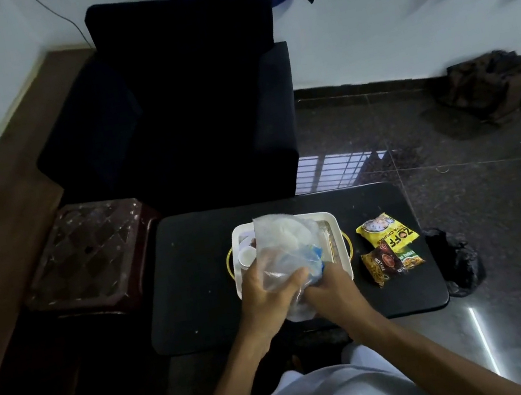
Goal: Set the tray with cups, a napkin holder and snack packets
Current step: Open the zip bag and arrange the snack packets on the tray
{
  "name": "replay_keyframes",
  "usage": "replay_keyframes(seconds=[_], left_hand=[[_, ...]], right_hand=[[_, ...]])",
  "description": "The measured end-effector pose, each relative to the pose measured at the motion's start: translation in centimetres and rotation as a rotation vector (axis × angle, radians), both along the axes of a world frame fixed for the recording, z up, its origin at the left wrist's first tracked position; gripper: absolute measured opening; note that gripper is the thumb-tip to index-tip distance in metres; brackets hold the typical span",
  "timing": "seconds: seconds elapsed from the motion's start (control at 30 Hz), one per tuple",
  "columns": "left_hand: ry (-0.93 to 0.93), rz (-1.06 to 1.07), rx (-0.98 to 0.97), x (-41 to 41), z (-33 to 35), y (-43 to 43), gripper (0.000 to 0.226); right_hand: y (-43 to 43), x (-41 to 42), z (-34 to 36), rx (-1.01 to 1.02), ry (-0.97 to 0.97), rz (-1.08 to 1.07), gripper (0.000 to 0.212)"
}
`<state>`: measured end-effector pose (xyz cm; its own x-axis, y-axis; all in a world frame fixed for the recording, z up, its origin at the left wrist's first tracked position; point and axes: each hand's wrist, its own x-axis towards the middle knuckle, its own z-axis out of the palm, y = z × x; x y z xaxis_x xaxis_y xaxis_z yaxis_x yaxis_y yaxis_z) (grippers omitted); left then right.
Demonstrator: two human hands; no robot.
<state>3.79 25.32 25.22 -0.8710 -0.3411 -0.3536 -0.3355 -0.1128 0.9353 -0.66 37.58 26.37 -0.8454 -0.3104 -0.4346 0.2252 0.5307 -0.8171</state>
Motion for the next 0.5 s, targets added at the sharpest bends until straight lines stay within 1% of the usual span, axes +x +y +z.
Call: replay_keyframes(seconds=[0.07,0.17,0.2,0.23,0.3,0.37,0.4,0.43,0.5], left_hand=[[-0.02,0.052,-0.055,-0.2,-0.8,0.2,0.04],[-0.061,0.163,-0.101,-0.8,-1.3,0.5,0.036],[-0.074,0.218,-0.075,-1.0,-1.4,0.5,0.035],[-0.096,0.277,-0.034,-1.3,-1.4,0.4,0.036],[-0.148,0.353,0.044,-1.6,-1.2,-0.1,0.037],[-0.172,0.346,0.089,-1.9,-1.4,-0.6,0.02],[-0.188,0.316,0.086,-2.1,-1.4,-0.7,0.012],[-0.211,0.278,0.079,-2.4,-1.2,-0.6,0.011],[-0.251,0.199,0.127,-3.3,-0.7,0.3,0.02]], right_hand=[[-0.1,-0.2,-0.1,0.064,0.056,0.077,0.016],[0.2,-0.3,-0.1,0.03,0.071,0.133,0.023],[0.4,-0.3,-0.3,0.019,0.11,0.129,0.031],[0.8,-0.3,-0.5,0.016,0.181,0.12,0.043],[1.8,-0.6,-0.3,-0.039,0.322,0.099,0.076],[2.8,-1.9,0.4,-0.076,0.444,0.162,0.103],[3.4,-2.6,0.7,-0.054,0.511,0.241,0.111],[3.7,-3.4,1.0,-0.02,0.565,0.34,0.114],[4.3,-4.2,1.1,0.063,0.622,0.537,0.112]])
